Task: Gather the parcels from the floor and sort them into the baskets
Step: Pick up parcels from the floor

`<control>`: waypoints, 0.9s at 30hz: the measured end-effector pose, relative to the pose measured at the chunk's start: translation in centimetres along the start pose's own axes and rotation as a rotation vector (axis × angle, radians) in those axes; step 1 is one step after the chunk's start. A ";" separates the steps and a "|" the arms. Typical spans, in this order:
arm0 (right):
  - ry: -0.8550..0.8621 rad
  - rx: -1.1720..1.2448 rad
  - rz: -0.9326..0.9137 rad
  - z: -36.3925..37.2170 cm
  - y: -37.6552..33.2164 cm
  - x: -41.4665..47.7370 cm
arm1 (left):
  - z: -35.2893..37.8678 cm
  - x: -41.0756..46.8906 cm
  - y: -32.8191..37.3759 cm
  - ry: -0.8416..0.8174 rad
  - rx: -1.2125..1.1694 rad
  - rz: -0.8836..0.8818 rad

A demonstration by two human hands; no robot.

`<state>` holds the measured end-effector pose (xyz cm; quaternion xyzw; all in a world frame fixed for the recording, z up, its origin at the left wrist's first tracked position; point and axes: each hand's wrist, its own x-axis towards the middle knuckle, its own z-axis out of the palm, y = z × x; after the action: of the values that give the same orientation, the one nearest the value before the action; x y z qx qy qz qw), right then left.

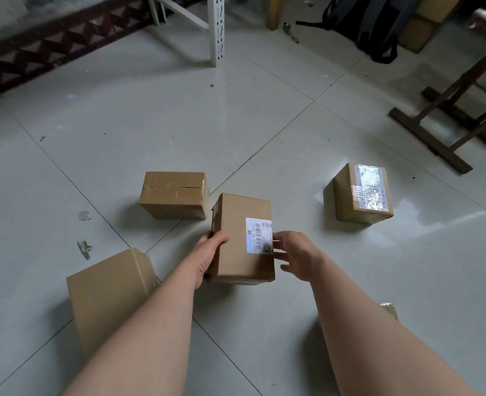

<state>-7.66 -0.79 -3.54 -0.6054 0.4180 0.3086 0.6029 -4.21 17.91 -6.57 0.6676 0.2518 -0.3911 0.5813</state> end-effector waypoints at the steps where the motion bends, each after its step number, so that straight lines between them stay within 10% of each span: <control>1: -0.008 -0.026 0.001 -0.3 0.0 -0.2 | 0.3 0.0 0.1 0.007 0.000 0.002; 9: -0.057 -0.327 -0.042 -3.8 0.3 -1.6 | 4.5 1.4 -0.2 0.066 0.192 0.074; 15: 0.080 -0.354 -0.168 -9.2 2.4 -3.9 | 9.5 -0.6 -0.2 0.449 0.659 0.365; 18: 0.242 -0.324 -0.181 -12.1 5.0 -5.1 | 12.5 -2.0 -0.8 0.154 0.560 0.468; 22: 0.382 -0.359 -0.053 -14.9 9.1 -6.6 | 16.7 -3.3 -3.6 -0.354 0.428 -0.010; 27: 0.450 -0.440 0.070 -16.8 11.2 -7.6 | 19.9 -3.9 -6.2 -0.539 0.559 -0.158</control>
<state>-23.16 -15.49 -0.78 -0.7595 0.4846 0.2706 0.3391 -15.90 0.24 -7.37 0.6523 0.0247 -0.6493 0.3903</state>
